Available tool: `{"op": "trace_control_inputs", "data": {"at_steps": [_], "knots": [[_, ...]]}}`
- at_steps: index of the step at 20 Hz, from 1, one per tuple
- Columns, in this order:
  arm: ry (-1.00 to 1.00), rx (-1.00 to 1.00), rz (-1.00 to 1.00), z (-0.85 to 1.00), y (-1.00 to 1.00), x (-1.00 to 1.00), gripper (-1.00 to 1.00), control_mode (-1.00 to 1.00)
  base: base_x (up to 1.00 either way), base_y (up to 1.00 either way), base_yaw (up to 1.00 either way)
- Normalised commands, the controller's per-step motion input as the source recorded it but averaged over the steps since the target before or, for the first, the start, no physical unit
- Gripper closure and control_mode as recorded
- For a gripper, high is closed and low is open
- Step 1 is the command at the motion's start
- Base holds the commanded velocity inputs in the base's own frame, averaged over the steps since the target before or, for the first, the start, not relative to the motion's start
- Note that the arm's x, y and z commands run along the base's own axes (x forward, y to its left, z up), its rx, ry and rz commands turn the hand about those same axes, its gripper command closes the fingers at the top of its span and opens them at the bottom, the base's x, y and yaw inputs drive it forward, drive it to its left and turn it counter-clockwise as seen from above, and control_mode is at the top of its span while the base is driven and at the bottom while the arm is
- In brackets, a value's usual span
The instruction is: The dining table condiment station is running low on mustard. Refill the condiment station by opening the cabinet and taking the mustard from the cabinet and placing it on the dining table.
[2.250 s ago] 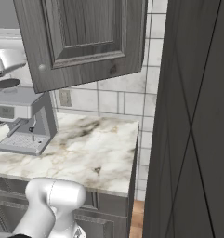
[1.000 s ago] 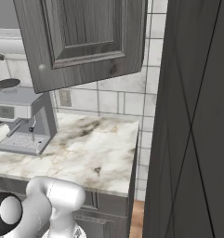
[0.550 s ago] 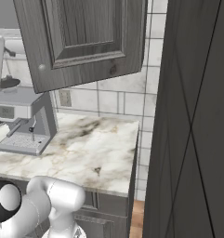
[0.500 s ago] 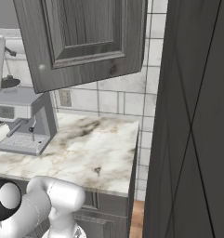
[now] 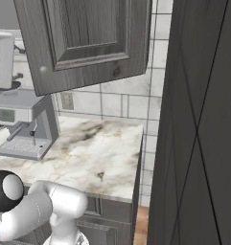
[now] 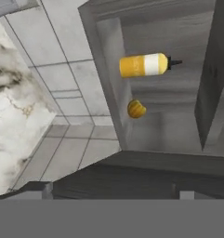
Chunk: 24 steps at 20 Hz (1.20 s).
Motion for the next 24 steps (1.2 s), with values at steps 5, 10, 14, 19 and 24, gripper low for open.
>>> {"op": "trace_control_inputs", "data": {"at_steps": [5, 10, 14, 19, 24], "knots": [[0.04, -0.14, -0.12, -0.07, -0.17, 0.19, -1.0, -1.0, 0.0, 0.0, 0.0], [0.02, -0.18, -0.18, -0.05, -0.11, 0.0, -1.0, -1.0, 0.0, 0.0, 0.0], [0.03, -0.15, -0.24, 0.0, -0.29, -0.23, -1.0, -1.0, 0.0, 0.0, 0.0], [0.0, -0.09, -0.25, 0.0, -0.65, -0.62, -1.0, -1.0, 0.0, 0.0, 0.0], [-0.03, -0.01, -0.26, 0.0, -0.92, -1.0, -1.0, -1.0, 0.0, 0.0, 0.0]]}}
